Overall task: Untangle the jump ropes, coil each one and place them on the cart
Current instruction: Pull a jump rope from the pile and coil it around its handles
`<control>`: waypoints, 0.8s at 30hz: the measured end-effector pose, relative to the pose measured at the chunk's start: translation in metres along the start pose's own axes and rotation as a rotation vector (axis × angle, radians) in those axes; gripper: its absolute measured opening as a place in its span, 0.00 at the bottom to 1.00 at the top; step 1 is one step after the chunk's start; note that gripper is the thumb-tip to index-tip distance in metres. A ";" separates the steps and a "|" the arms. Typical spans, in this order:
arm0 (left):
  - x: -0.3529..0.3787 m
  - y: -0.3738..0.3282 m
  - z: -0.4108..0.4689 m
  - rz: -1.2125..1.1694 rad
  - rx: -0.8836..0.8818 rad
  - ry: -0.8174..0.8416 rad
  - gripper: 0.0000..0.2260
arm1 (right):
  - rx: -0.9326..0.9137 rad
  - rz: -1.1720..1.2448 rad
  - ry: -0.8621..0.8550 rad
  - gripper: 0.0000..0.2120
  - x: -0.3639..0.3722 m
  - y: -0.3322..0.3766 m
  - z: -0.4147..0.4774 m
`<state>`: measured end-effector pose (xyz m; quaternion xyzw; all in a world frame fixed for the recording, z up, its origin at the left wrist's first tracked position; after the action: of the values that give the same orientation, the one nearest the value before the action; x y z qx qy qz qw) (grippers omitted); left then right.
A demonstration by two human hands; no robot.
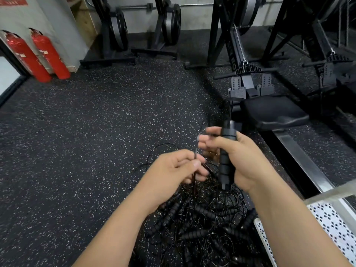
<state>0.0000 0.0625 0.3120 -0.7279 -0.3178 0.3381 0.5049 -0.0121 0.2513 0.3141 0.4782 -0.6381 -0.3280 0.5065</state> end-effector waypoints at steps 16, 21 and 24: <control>-0.056 0.007 -0.006 -0.541 0.145 -0.563 0.09 | 0.187 -0.594 0.352 0.11 0.043 -0.028 -0.011; -0.053 0.013 -0.003 -0.521 0.016 -0.591 0.17 | 0.162 -0.450 0.404 0.12 0.048 -0.013 -0.020; -0.039 0.012 0.000 -0.484 -0.062 -0.461 0.27 | 0.097 -0.283 0.373 0.10 0.047 0.001 -0.024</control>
<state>-0.0203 0.0277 0.3075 -0.5507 -0.5973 0.3544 0.4629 0.0089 0.2092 0.3371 0.6392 -0.4751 -0.2707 0.5409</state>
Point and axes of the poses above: each hand's wrist, its own z-axis towards the middle knuckle, its own x-axis out of the palm, y = z × x, the point moved 3 cm from there along z, towards the middle knuckle, and after that the axes turned 8 degrees about y, right-handed, at the moved point
